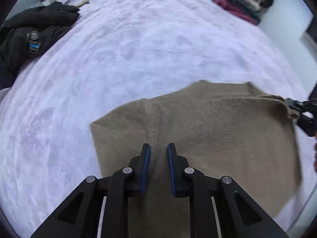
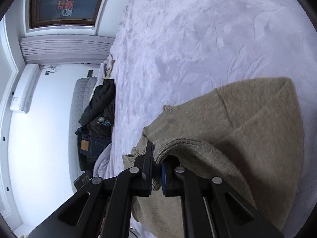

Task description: Fold small clothes

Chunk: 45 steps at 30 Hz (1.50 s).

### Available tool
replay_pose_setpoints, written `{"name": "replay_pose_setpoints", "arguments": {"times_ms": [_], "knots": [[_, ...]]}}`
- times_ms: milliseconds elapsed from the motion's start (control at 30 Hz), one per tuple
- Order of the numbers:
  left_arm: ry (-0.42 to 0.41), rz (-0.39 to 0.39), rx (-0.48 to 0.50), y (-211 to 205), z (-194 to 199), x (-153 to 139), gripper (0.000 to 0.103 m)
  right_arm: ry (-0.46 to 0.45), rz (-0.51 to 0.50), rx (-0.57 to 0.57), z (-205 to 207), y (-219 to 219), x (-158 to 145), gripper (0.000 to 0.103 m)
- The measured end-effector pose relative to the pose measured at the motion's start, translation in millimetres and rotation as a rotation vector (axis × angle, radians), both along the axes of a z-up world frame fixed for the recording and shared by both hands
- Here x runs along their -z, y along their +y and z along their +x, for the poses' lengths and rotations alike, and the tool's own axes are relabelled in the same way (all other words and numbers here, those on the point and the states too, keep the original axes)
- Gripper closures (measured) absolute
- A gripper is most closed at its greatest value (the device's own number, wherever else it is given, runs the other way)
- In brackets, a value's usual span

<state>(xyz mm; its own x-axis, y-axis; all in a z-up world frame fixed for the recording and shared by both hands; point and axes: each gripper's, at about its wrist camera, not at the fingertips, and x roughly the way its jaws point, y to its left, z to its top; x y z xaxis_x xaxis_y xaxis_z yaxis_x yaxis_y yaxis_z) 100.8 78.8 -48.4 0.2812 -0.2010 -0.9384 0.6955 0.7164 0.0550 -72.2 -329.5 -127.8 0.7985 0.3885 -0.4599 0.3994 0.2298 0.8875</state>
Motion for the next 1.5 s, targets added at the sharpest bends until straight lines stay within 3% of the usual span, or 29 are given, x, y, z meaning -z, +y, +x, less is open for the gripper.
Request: {"name": "replay_pose_setpoints", "arguments": {"times_ms": [133,200,233,267,300,433,500,567,700,767,833,900,933,967,1000,1033,1100,1200,1267,1400,1500], "knots": [[0.032,0.001,-0.063,14.5,12.8,-3.4,0.084,0.153,-0.098,-0.056,19.3,-1.4,13.8,0.092],[0.031,0.003,-0.046,22.7,13.6,-9.8,0.082,0.178,-0.166,-0.081,19.0,1.5,3.5,0.077],[0.036,0.005,-0.033,24.2,14.7,-10.3,0.072,0.172,-0.225,-0.095,16.1,3.8,-8.3,0.054],[0.041,0.002,-0.022,24.5,15.9,-10.8,0.040,0.167,-0.303,-0.117,13.5,7.7,-22.6,0.037],[0.034,-0.016,-0.013,24.3,17.0,-12.3,0.023,0.165,-0.375,-0.139,11.0,11.3,-34.5,0.035],[0.110,-0.038,0.042,7.4,24.6,-1.2,0.023,0.256,-0.699,-0.298,17.0,31.9,-62.2,0.035],[0.134,-0.033,0.037,-2.6,30.1,8.6,0.023,0.297,-0.766,-0.359,27.1,37.0,-59.0,0.035],[0.172,-0.032,0.038,-8.9,36.0,18.6,0.023,0.316,-0.773,-0.368,35.4,35.5,-50.6,0.035],[0.229,-0.059,0.055,-4.1,41.2,23.8,0.023,0.299,-0.638,-0.325,48.6,22.1,-26.7,0.037],[0.260,-0.082,0.051,-0.7,45.7,23.7,0.023,0.304,-0.604,-0.306,49.8,14.9,-19.2,0.043],[0.291,-0.106,0.046,-1.4,49.5,23.2,0.027,0.307,-0.559,-0.288,50.0,6.7,-11.4,0.049],[0.335,-0.110,0.058,-7.1,50.6,26.3,0.052,0.309,-0.522,-0.274,50.4,2.4,-6.7,0.055],[0.343,-0.102,0.066,-9.7,49.5,27.5,0.054,0.317,-0.516,-0.276,50.2,1.5,-5.6,0.060],[0.324,-0.090,0.081,-13.1,46.8,27.5,0.065,0.330,-0.529,-0.285,50.8,2.7,-6.0,0.071],[0.306,-0.081,0.095,-16.4,44.1,26.7,0.085,0.339,-0.547,-0.299,52.0,4.4,-6.7,0.082],[0.304,-0.083,0.091,-18.3,42.8,24.7,0.088,0.343,-0.562,-0.312,52.1,6.2,-9.1,0.095],[0.253,-0.099,0.074,-20.0,41.9,14.7,0.094,0.321,-0.575,-0.295,48.5,7.2,-19.5,0.095],[0.200,-0.144,0.048,-18.4,45.3,-2.7,0.094,0.291,-0.628,-0.252,42.3,4.8,-41.9,0.095],[0.173,-0.132,0.038,-19.9,52.5,-3.0,0.094,0.292,-0.652,-0.243,44.4,2.1,-48.0,0.095],[0.150,-0.069,-0.034,-16.6,69.1,17.9,0.094,0.349,-0.639,-0.231,57.8,-5.5,-28.7,0.095],[0.151,-0.084,-0.064,-8.9,66.2,16.9,0.094,0.390,-0.628,-0.232,63.4,-4.3,-9.2,0.095]]}}
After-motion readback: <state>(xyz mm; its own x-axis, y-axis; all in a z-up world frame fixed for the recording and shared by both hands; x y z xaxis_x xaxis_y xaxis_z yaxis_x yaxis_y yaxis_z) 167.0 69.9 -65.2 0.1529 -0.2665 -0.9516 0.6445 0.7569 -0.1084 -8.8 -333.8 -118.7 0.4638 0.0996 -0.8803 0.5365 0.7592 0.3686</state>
